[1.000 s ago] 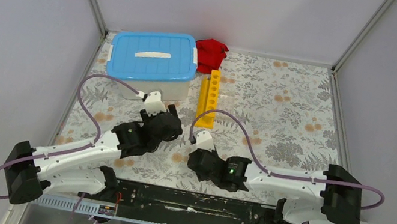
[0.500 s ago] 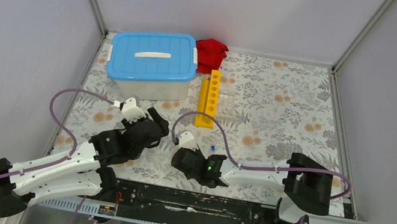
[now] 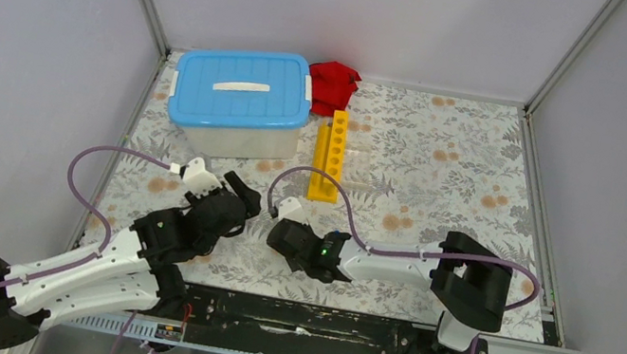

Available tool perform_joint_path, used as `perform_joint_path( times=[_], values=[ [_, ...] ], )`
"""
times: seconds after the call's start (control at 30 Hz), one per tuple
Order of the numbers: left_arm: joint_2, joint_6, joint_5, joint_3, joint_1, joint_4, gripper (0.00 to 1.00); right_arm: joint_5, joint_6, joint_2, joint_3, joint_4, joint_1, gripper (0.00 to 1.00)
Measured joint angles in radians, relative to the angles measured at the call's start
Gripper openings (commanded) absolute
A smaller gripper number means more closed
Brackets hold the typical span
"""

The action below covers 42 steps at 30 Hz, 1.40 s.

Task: Organize the chemistry lab equipment
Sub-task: Pick up the test tube at the center of the board.

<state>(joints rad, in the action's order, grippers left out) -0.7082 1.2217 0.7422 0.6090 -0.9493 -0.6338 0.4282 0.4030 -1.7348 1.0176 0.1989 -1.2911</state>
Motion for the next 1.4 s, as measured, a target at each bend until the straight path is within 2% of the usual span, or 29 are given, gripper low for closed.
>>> perform_joint_path(
  times=[1.0,1.07,1.17,1.33,1.4],
  values=[
    [-0.005,0.02,0.0,0.0,0.0,-0.011,0.76,-0.108,-0.018,-0.024,-0.046,-0.092,0.077,0.34],
    [-0.005,0.022,0.0,0.0,0.0,-0.011,0.76,-0.114,-0.018,-0.025,-0.047,-0.093,0.079,0.31],
    [-0.005,0.024,0.0,0.0,0.0,-0.011,0.76,-0.129,-0.018,-0.029,-0.047,-0.104,0.082,0.17],
    [-0.003,0.026,0.0,0.0,0.0,-0.011,0.76,-0.143,-0.017,-0.034,-0.043,-0.11,0.082,0.11],
    [0.004,0.027,0.0,-0.002,0.0,-0.01,0.76,-0.143,-0.016,-0.034,-0.043,-0.111,0.082,0.05]
  ],
)
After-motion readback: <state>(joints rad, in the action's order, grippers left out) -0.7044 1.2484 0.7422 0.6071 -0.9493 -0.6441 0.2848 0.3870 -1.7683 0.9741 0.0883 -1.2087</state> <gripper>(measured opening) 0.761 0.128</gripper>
